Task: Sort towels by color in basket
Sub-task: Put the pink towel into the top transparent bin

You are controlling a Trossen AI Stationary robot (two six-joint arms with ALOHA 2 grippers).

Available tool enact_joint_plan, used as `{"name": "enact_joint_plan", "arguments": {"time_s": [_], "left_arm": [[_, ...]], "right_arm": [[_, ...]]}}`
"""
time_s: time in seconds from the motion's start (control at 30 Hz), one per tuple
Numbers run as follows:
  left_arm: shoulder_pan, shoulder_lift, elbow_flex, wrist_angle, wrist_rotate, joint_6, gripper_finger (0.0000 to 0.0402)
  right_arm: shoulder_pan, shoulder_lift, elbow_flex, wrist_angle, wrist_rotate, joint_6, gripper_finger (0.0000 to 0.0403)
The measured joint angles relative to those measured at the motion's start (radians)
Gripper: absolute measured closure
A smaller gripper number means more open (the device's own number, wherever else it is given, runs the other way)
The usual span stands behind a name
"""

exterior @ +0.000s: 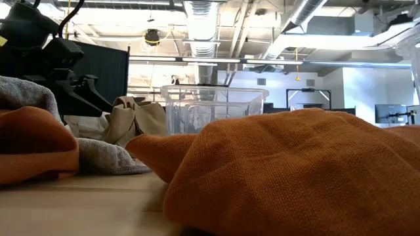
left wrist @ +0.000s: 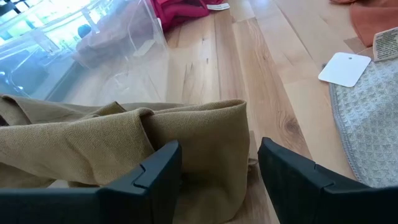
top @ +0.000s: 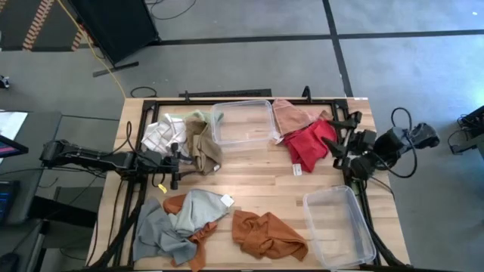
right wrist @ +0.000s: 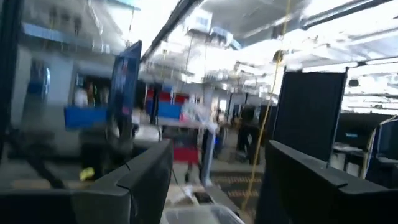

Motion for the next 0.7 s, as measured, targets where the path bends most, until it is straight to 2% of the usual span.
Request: {"name": "enact_joint_plan", "arguments": {"time_s": [0.13, 0.37, 0.53, 0.7], "left_arm": [[0.000, 0.000, 0.000, 0.000, 0.000, 0.000, 0.0198], [0.000, 0.000, 0.000, 0.000, 0.000, 0.000, 0.0198], [0.000, 0.000, 0.000, 0.000, 0.000, 0.000, 0.0198], [0.000, 0.000, 0.000, 0.000, 0.000, 0.000, 0.0198]], "right_arm": [[-0.024, 0.128, 0.159, -0.241, 0.071, 0.079, 0.0116], [-0.109, 0.327, 0.371, -0.655, 0.079, 0.299, 0.0116], [-0.182, 0.443, 0.446, -0.910, 0.072, 0.458, 0.0116], [-0.273, 0.542, 0.456, -1.148, 0.067, 0.589, 0.0116]]}}
